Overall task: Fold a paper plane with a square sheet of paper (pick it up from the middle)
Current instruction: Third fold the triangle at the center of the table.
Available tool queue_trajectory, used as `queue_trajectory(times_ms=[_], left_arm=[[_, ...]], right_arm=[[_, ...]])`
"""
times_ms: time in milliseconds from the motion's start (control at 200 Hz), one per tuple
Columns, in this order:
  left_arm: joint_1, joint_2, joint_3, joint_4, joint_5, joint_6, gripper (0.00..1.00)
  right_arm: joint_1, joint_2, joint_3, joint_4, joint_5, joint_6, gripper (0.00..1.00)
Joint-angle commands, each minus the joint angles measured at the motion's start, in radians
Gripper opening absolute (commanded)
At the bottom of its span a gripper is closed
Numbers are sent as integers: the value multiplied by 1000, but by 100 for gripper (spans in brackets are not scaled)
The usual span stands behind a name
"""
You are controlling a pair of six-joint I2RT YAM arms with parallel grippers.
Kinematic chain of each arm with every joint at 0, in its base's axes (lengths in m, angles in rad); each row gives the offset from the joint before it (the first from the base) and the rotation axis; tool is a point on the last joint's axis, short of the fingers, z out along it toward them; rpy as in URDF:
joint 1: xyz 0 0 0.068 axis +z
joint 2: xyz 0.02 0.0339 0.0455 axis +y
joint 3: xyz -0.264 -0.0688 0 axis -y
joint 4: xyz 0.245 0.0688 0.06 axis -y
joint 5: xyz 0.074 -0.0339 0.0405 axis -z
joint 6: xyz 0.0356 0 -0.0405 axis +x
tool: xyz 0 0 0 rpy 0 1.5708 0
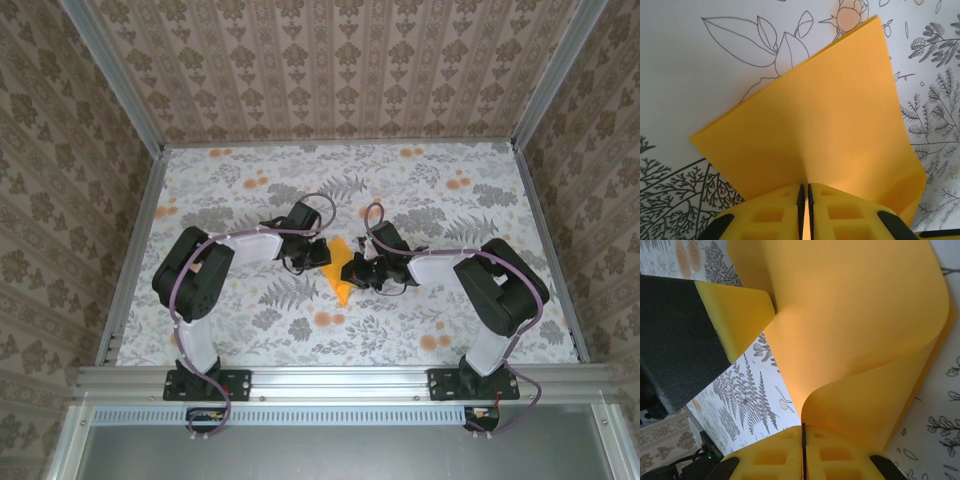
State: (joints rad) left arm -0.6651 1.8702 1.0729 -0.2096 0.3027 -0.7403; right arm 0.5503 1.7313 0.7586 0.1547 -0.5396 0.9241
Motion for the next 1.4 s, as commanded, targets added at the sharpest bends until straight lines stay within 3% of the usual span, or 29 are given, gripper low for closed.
queue_trajectory(times_ms=[0,1395], left_arm=[[4,27,19,-58,-14,23,14],[0,43,18,-59,10,28,11]], right_arm=[[5,20,23,15,0,16,9],[7,65,43,12,25,6,9]])
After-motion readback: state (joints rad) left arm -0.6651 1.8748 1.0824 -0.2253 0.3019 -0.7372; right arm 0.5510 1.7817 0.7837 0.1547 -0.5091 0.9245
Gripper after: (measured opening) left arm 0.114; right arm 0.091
